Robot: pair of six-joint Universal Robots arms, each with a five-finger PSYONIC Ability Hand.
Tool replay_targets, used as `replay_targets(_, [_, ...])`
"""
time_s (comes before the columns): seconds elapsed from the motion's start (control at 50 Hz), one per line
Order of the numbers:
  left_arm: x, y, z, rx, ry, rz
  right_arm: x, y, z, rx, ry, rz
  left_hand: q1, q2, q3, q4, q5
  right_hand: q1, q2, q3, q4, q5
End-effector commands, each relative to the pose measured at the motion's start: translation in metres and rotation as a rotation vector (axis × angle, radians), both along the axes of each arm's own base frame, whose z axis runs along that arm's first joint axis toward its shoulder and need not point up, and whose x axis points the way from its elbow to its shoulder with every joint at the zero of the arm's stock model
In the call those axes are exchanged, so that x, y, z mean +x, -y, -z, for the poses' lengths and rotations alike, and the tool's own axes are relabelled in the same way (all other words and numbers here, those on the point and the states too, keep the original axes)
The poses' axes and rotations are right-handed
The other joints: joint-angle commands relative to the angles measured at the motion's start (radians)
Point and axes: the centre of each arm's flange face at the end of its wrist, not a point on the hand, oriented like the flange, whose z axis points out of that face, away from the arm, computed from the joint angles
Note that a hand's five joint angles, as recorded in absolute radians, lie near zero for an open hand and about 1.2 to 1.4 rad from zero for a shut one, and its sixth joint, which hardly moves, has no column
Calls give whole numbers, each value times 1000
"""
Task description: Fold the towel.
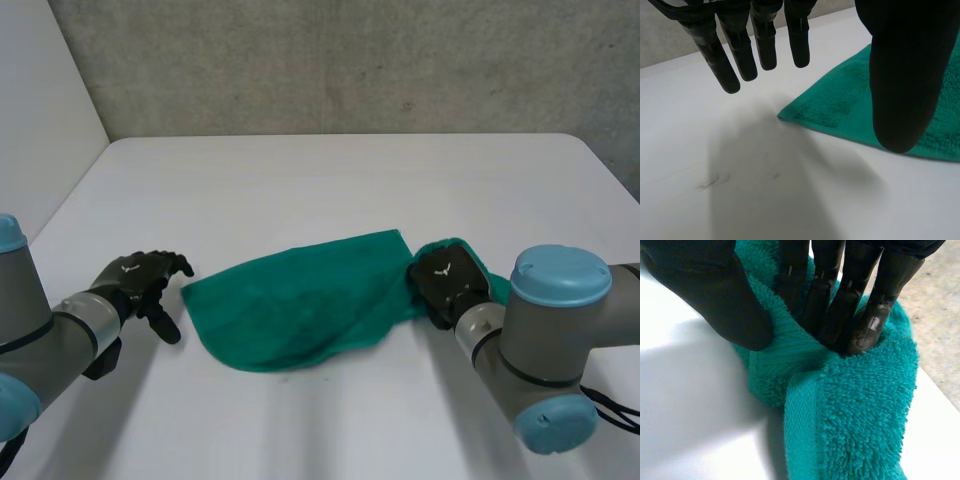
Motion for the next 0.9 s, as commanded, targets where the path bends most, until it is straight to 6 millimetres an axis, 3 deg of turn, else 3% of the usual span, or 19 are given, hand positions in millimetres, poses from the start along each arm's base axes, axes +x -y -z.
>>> replay_targets(0.02, [-2, -5, 2, 17, 2, 8, 2, 19, -53, -182, 86, 60, -67, -47, -49, -43, -39, 459, 265, 274, 271, 300])
replay_targets(0.08, [-2, -6, 2, 17, 2, 12, -3, 22, -94, -268, 136, 72, -134, -115, -116, -110, -106, 459, 265, 274, 271, 300])
replay_targets(0.36, [-18, -11, 5, 36, -91, 181, -7, -10, -191, -138, 126, -2, -196, -177, -178, -172, -168, 459, 265, 274, 271, 300])
replay_targets(0.52, [-27, -17, 6, 43, -105, 218, -7, -18, -214, -70, 182, -21, -193, -174, -175, -169, -165, 459, 265, 274, 271, 300])
replay_targets(0.56, [-39, -26, 6, 45, -110, 260, -8, -15, -219, -68, 207, -9, -193, -174, -175, -169, -165, 459, 265, 274, 271, 300])
replay_targets(0.68, [-60, -41, 20, 92, -110, 333, -6, -17, -222, -39, 273, -6, -181, -162, -163, -157, -153, 459, 265, 274, 271, 300])
replay_targets(0.8, [-76, -43, 29, 98, -104, 374, -5, -19, -221, -40, 295, -4, -146, -127, -128, -122, -118, 459, 265, 274, 271, 300])
replay_targets(0.86, [-81, -40, 32, 96, -96, 373, -9, -19, -226, -57, 328, 7, 26, 46, 44, 51, 54, 459, 265, 274, 271, 300])
replay_targets(0.9, [-83, -38, 33, 88, -94, 364, -10, -21, -227, -65, 346, 7, 325, 344, 343, 349, 353, 459, 265, 274, 271, 300])
